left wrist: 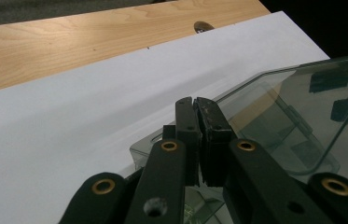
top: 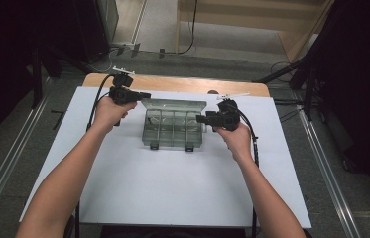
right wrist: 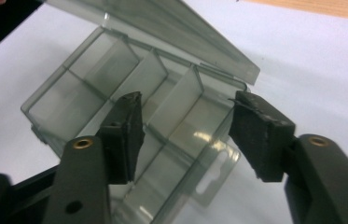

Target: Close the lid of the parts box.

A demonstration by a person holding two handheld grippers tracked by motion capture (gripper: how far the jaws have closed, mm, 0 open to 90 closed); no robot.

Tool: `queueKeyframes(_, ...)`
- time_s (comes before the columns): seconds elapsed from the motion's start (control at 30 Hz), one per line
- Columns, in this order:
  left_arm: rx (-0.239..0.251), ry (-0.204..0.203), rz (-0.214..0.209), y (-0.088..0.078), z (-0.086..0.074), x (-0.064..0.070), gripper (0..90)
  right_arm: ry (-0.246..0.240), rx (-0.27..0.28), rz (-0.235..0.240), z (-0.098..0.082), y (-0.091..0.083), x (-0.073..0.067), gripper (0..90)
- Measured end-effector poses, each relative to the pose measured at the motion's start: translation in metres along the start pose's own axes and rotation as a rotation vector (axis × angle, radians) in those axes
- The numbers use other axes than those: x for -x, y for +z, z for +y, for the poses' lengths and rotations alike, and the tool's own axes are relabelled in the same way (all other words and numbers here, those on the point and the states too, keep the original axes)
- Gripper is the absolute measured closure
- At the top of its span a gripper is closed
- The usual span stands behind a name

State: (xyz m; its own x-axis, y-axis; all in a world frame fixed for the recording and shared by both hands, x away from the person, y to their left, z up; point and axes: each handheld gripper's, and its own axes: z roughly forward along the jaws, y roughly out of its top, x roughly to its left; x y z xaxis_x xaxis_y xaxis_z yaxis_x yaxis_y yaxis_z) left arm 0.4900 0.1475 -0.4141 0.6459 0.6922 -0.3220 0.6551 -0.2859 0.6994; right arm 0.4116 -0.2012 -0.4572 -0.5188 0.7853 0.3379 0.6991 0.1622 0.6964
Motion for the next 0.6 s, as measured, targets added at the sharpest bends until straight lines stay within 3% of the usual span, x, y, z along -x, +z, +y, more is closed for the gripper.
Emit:
queueKeyframes(0.23, 0.007, 0.003, -0.021, -0.002, -0.002, 0.005, 88.0, -0.01, -0.019, 0.023, -0.003, -0.014, 0.0, 69.0)
queueKeyframes(0.43, -0.002, 0.019, -0.029, -0.004, -0.005, 0.01, 88.1, 0.009, -0.043, 0.042, -0.005, -0.022, 0.008, 86.4)
queueKeyframes(0.6, -0.004, 0.035, -0.032, -0.005, -0.009, 0.014, 88.0, -0.004, -0.079, 0.034, -0.002, -0.019, 0.012, 90.0)
